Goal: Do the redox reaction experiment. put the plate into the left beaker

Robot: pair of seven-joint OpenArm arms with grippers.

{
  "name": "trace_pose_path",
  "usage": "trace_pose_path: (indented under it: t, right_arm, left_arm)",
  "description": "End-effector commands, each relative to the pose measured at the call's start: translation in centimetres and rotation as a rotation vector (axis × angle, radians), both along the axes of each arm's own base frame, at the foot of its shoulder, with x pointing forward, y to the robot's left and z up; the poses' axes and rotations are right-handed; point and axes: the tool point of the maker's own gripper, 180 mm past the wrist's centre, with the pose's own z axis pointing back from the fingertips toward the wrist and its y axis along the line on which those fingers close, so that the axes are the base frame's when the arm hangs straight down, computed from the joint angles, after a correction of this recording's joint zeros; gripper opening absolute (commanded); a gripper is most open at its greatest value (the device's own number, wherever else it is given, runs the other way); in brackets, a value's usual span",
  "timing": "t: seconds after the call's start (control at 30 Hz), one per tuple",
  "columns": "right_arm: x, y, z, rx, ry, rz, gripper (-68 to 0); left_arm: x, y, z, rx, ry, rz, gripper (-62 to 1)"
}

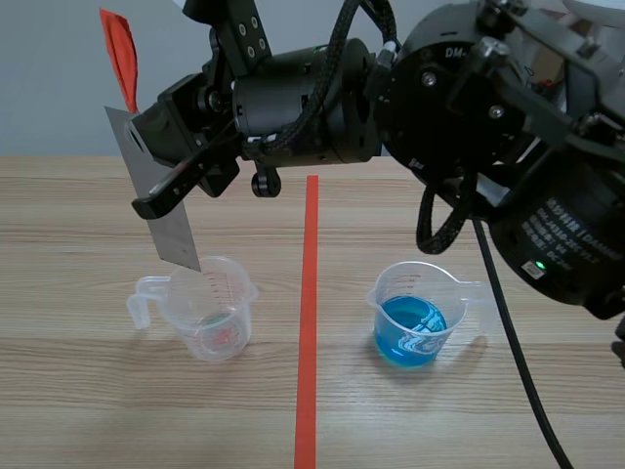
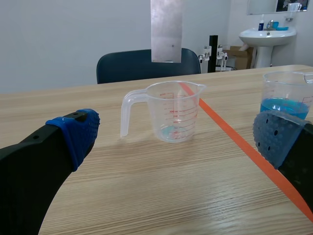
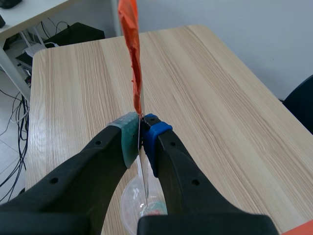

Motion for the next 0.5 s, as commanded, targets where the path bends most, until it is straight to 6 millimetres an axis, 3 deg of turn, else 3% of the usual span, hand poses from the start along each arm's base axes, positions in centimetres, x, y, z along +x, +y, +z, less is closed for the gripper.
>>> trace_pose_path:
  t: [0.0,0.47]
  right_arm:
    - [0.7,0.0,0.3,0.024,-0.007,-0.012,-66.9]
    - [1.7,-0.6,-3.0,0.043,0.036,-0.025,-66.9]
  left_arm:
    - [-0.2,0.0,1.2,-0.003,-0.058,-0.005,1.4]
    - [-0.2,0.0,1.2,-0.003,-0.058,-0.005,1.4]
